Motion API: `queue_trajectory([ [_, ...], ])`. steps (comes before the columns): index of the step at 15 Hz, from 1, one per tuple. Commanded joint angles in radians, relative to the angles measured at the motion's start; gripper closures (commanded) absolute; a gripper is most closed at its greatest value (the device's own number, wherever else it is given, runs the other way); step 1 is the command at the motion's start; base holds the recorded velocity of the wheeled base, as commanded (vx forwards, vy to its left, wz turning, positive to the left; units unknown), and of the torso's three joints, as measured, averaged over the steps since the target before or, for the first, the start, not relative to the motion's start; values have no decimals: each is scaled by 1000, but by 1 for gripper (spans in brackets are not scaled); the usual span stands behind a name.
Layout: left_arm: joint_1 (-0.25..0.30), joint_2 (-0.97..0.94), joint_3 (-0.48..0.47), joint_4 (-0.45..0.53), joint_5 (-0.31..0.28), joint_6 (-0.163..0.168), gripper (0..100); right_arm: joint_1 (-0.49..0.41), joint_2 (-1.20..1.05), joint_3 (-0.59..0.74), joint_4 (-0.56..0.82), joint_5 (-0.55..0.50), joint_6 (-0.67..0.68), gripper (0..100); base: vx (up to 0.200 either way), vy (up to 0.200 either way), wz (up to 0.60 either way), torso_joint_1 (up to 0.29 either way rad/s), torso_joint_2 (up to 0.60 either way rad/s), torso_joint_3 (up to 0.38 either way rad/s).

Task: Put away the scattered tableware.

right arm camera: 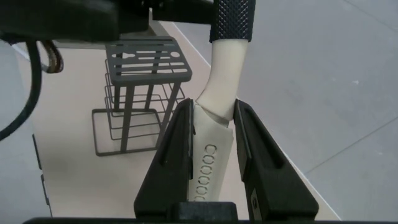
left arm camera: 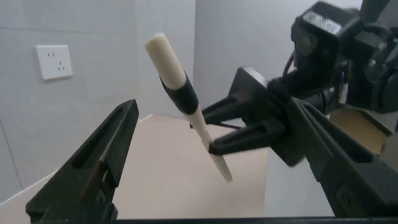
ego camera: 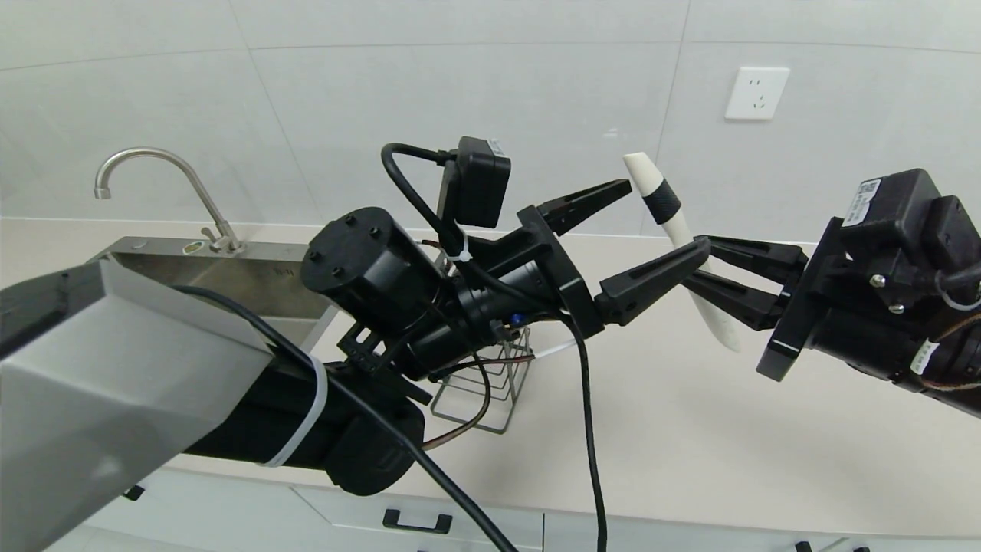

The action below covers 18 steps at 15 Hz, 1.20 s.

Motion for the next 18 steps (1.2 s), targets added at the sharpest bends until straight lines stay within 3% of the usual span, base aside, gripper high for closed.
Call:
queue_trajectory([
  [1,-11,20,-34,0,13,-6,0,1,-14,2,0,1,-1,100,0,0,0,0,0,0],
  [3,-20,30,-42,1,32,-8,0,5,-17,4,0,1,-1,100,0,0,0,0,0,0],
  [7,-37,35,-65,1,70,-57,0,14,-20,5,0,-9,-1,100,0,0,0,0,0,0],
  [13,-39,52,-111,9,69,-101,0,17,-21,2,-2,-9,-1,100,0,0,0,0,0,0],
  [14,-39,55,-112,7,69,-112,100,17,-21,1,-2,-9,-1,100,0,0,0,0,0,0],
  [18,-57,67,-114,1,69,-112,100,17,-21,-1,-8,-10,-1,100,0,0,0,0,0,0],
])
